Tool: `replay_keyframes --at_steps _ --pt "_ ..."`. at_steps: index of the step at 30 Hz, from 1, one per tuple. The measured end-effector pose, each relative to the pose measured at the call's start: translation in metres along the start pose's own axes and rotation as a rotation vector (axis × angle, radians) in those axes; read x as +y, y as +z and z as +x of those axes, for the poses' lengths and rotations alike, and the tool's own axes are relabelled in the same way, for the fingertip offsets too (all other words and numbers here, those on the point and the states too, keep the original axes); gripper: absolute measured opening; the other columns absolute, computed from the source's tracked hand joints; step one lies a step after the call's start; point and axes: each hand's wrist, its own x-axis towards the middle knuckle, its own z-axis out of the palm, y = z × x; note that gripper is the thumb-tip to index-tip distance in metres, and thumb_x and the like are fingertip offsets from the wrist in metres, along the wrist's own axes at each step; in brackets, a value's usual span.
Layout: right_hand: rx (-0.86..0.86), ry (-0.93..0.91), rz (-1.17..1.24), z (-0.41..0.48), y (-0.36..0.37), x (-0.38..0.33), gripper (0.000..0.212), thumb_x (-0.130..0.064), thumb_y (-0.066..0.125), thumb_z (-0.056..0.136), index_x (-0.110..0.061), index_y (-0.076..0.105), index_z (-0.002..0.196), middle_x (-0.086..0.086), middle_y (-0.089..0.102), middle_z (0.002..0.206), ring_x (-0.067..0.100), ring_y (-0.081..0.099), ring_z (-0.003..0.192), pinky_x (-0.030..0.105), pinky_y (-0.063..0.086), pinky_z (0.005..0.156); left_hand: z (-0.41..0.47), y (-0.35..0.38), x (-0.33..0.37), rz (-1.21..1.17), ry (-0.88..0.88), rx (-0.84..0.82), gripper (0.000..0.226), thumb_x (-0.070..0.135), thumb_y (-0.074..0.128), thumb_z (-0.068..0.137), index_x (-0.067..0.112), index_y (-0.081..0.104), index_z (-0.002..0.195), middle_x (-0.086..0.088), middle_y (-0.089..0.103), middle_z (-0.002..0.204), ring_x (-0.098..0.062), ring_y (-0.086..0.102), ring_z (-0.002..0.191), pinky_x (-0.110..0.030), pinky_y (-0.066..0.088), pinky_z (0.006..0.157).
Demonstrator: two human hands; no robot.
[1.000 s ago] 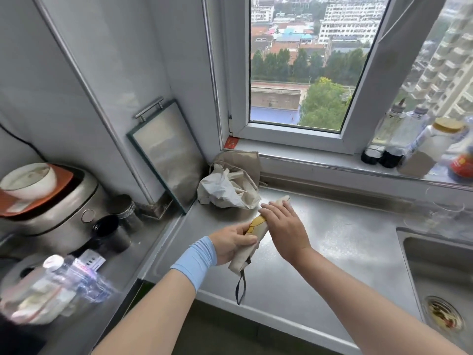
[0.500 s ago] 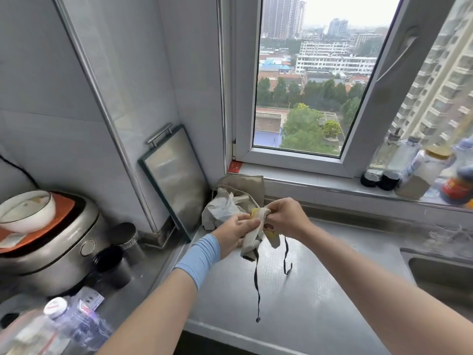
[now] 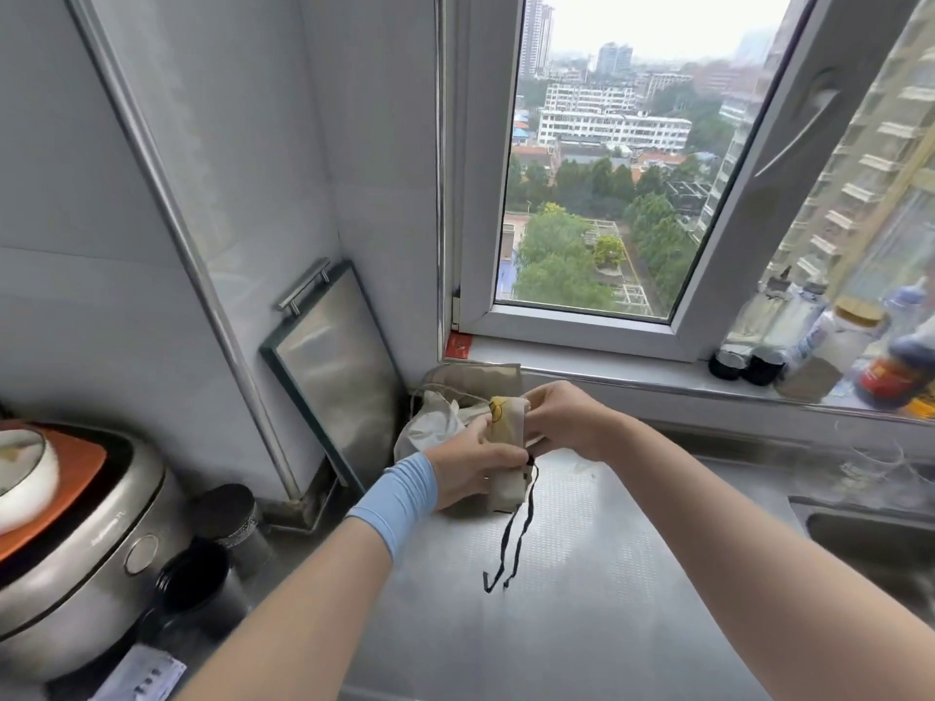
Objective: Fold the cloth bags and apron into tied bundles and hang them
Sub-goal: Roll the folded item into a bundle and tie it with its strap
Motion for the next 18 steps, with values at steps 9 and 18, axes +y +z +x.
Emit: replay_keyframes --at_steps 9,18 --pt "-0.069 -0.185 -0.072 0.006 -0.053 0.015 0.033 0.000 0.071 0.078 -0.015 0.071 0.107 0.008 0.074 0.094 0.019 0.072 0.083 0.043 0.060 0.077 0.040 0.014 0.007 -0.047 -0.009 0.065 0.074 0.027 0.083 0.068 0.004 0.049 0.130 -0.016 0.064 0.111 -0.026 0.064 0.098 -0.040 0.054 0.085" --pt "-0.344 -0.094 0.082 0.019 -0.081 0.001 0.018 -0.013 0.051 0.092 -0.016 0.063 0.104 0.008 0.066 0.102 0.018 0.060 0.091 0.036 0.041 0.089 0.068 0.024 0.018 -0.096 0.135 0.365 0.056 0.029 0.080 0.074 0.010 0.059 0.122 -0.018 0.068 0.111 -0.026 0.069 0.092 -0.042 0.057 0.081"
